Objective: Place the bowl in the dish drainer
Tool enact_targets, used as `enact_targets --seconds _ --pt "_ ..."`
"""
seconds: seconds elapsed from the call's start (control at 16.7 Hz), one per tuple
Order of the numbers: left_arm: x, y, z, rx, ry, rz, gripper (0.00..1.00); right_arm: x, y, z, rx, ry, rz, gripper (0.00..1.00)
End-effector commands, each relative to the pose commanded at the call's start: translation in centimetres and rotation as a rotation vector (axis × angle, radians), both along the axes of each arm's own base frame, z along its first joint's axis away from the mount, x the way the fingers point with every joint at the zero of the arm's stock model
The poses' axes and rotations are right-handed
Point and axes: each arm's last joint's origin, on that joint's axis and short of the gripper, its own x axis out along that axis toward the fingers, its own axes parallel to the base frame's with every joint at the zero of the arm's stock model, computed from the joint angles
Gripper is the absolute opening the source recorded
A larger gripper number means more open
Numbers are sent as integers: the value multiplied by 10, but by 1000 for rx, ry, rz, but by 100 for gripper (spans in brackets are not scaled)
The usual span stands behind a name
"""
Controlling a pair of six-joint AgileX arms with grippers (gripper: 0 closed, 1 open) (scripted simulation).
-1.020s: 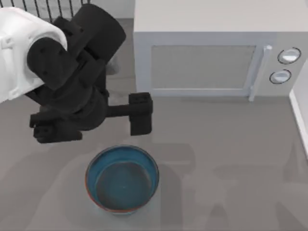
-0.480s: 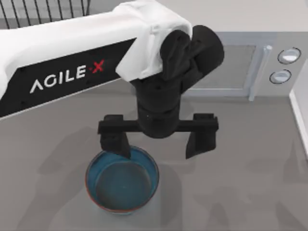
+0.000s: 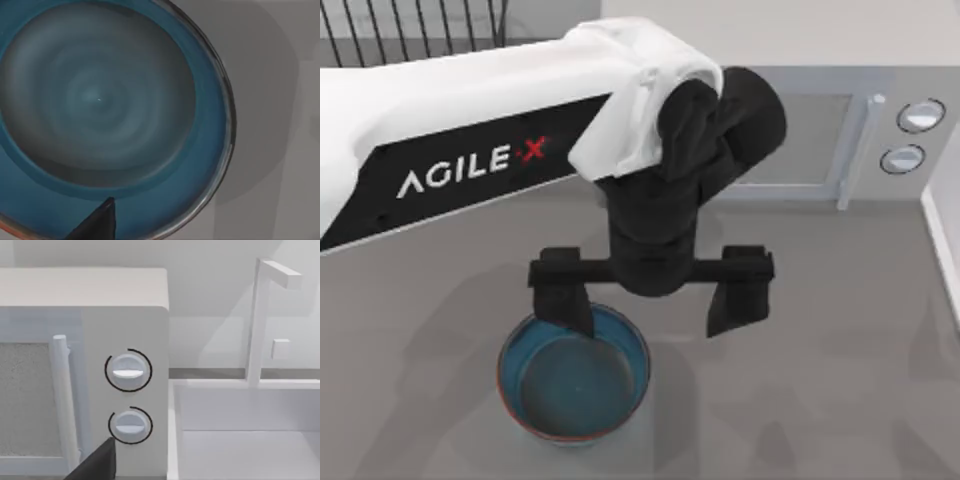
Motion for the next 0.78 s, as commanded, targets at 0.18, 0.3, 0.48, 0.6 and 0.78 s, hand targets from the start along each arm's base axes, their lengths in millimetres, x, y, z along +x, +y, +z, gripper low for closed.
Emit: enact_targets --seconds 0.18,0.3,0.48,0.6,0.78 --pt "2 -3 -33 -5 -4 -1 100 0 0 0 0 0 0 100" --pt "2 -3 -59 -10 -9 0 100 0 0 0 0 0 0 100" --pt "-1 -1 -85 -4 -3 -1 100 0 0 0 0 0 0 100" --pt "-1 0 -88 -3 -2 -1 100 0 0 0 0 0 0 100" --pt "-1 0 -88 -3 -2 -1 92 0 0 0 0 0 0 100"
